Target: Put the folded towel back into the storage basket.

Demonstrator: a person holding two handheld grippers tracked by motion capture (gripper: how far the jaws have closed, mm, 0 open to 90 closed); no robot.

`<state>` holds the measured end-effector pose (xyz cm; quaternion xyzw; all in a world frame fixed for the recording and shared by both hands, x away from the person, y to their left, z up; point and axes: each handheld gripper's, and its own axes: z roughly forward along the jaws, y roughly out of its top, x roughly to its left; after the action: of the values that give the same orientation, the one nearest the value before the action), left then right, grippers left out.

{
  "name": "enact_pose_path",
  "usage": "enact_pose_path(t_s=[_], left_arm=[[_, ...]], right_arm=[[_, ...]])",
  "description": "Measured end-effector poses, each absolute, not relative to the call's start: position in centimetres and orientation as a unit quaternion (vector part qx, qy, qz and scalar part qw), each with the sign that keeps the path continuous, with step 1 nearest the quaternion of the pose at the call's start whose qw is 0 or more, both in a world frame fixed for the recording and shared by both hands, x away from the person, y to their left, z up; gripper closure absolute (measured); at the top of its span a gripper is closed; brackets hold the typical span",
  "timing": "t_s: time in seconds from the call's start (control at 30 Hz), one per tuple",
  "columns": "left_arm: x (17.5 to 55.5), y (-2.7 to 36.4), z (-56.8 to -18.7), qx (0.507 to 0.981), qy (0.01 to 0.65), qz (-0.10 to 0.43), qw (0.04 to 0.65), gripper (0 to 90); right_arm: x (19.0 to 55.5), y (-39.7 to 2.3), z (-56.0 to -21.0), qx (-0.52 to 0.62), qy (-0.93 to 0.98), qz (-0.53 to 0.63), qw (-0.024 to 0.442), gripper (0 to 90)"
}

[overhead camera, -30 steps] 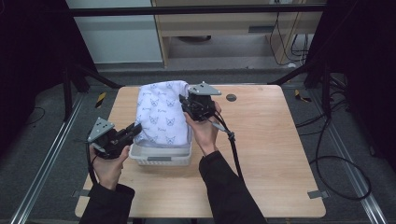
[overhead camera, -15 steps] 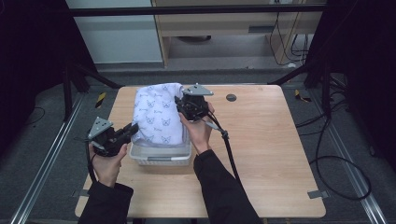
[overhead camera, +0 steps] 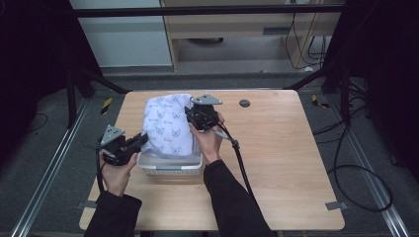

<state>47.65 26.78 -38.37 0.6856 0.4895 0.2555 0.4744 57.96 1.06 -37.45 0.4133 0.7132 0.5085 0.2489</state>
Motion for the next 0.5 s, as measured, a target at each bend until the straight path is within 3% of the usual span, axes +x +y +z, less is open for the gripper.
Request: enact_pose_path(t_s=[0.5], left_arm=[[48.4, 25.9, -40.4, 0.710, 0.492, 0.257, 0.435, 80.6]], right_arm=[[58.5, 1.2, -39.9, 0.421, 0.724, 0.487, 0.248, 72.6]])
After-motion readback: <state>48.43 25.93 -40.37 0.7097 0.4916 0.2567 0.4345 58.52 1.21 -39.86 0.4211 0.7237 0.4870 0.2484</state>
